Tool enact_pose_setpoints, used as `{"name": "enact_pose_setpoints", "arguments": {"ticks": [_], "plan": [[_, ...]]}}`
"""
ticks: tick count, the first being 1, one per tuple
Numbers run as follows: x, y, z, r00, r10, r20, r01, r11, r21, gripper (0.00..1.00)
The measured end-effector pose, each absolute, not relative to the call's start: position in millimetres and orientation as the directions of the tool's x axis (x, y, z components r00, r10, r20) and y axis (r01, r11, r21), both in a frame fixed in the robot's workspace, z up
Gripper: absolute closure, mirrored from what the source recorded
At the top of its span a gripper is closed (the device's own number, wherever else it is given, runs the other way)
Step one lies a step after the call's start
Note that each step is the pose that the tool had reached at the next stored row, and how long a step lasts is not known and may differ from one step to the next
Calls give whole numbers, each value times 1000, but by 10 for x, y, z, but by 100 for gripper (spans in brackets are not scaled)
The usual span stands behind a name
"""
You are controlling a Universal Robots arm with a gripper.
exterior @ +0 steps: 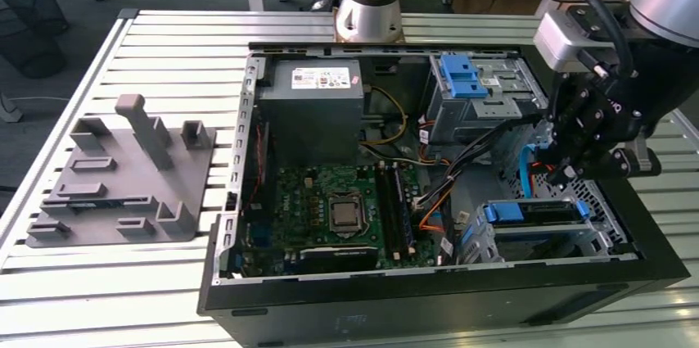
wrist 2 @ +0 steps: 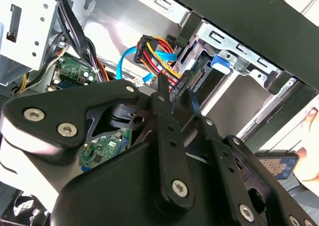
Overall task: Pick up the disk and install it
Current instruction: 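Insert the first disk wire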
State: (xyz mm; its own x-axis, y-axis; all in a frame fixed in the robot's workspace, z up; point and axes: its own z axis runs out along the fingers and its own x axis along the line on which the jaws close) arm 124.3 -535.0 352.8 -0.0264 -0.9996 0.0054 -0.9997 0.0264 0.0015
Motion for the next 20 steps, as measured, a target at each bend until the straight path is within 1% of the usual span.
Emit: {"name": "enact_pose_setpoints", "arguments": {"ticks": [3,4,5,7,8,20], "plan": [[1243,-5350,3513,-26,-1000,6,-1000,26,-1,69],[1243,-5350,3512,-26,-1000,6,-1000,26,-1,70],[1243,-5350,3512,-26,-1000,6,-1000,26,-1,76],[1243,-5350,3511,-26,-1000,6,-1000,26,-1,76],[1243,-5350,3511,-26,-1000,6,-1000,26,-1,83],[1243,-5350,3511,-26,-1000,7,-1000,26,-1,84]]}}
